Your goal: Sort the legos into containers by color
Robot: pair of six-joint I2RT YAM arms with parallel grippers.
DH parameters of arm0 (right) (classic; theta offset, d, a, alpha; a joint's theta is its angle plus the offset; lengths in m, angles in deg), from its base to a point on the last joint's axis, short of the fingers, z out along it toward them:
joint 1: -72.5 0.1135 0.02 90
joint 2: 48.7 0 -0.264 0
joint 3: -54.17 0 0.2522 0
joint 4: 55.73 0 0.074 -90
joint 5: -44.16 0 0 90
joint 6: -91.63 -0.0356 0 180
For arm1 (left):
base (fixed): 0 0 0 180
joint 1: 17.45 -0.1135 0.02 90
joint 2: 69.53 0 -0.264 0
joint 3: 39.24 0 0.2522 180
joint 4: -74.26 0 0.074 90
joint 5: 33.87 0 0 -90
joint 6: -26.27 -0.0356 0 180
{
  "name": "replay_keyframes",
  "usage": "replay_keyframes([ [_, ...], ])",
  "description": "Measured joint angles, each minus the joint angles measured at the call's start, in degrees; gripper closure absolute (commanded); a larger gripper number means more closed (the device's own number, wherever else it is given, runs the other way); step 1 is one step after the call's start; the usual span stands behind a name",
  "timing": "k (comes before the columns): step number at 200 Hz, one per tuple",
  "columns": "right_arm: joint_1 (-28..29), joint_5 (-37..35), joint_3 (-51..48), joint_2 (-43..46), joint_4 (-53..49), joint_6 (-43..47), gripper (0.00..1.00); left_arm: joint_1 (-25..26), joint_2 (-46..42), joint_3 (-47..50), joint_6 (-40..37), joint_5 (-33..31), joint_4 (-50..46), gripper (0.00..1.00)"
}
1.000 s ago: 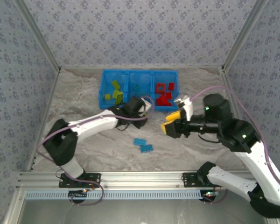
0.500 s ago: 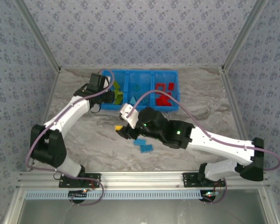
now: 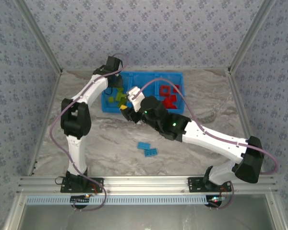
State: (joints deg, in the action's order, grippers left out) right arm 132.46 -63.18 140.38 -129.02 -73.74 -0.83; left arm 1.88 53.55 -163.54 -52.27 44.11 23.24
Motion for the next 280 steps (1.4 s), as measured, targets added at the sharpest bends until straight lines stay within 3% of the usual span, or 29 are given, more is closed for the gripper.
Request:
replay_keyframes([
  [60, -5.03, 1.57, -2.40, 0.59, 1.36, -3.76, 0.38, -0.26, 13.25, -14.51, 0.13, -5.62, -7.30, 0.71],
  [172, -6.86, 4.55, -3.32, 0.72, 1.46, -8.26, 0.38, -0.22, 15.06, -14.75, 2.14, -6.86, -9.31, 0.56],
  [245, -7.48, 4.98, -5.64, 3.13, -1.33, -8.41, 0.38, 0.07, 13.75, -13.33, 3.28, -6.21, -9.49, 0.50],
  [280, -8.92, 8.76, -7.39, 4.33, -7.87, -6.56, 0.37, 1.77, 2.05, -8.11, 5.14, -5.42, -9.84, 0.44],
])
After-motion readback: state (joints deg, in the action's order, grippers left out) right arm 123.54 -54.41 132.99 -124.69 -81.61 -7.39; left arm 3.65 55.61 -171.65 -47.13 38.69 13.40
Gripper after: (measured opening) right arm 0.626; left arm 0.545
